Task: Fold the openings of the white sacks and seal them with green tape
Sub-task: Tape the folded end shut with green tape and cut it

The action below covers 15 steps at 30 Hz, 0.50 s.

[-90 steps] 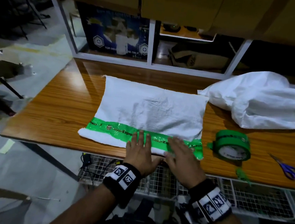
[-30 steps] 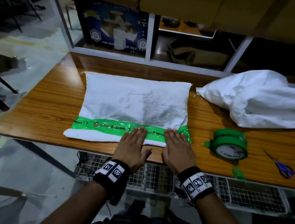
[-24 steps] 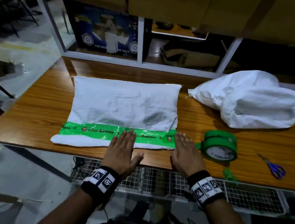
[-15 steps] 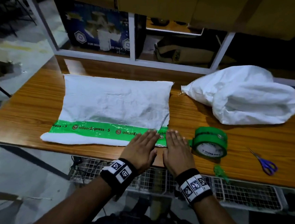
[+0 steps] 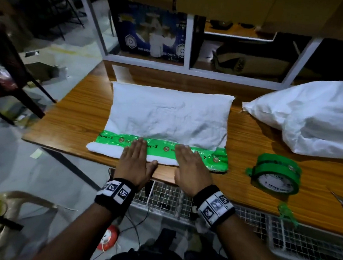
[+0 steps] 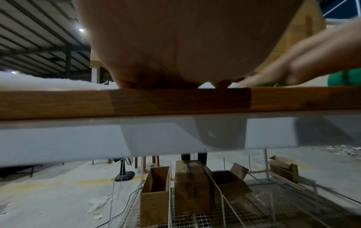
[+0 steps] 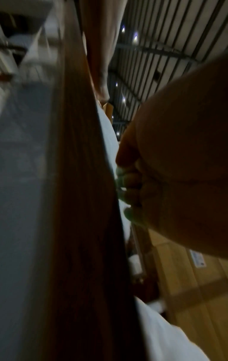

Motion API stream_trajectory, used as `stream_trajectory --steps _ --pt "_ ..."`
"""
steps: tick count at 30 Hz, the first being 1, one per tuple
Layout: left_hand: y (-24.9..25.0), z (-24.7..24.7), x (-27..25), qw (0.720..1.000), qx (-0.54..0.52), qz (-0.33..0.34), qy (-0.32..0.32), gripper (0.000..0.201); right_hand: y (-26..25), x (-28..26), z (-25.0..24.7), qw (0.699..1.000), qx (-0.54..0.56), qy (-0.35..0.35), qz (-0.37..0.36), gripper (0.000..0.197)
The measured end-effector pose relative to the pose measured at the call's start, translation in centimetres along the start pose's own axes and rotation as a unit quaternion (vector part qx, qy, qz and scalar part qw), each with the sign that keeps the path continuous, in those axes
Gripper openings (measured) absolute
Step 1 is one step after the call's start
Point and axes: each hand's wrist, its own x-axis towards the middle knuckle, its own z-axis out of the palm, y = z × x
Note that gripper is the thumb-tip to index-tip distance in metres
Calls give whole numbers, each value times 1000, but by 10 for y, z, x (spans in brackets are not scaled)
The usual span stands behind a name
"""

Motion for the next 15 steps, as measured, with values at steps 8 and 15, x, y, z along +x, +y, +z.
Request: stream_trajectory --steps 8,15 --pt "-90 -13 -20 998 13 -61 11 89 -5 5 8 999 -15 -6 33 76" --pt "-69 -20 10 1000 -20 8 13 94 -71 50 18 999 -13 6 -39 73"
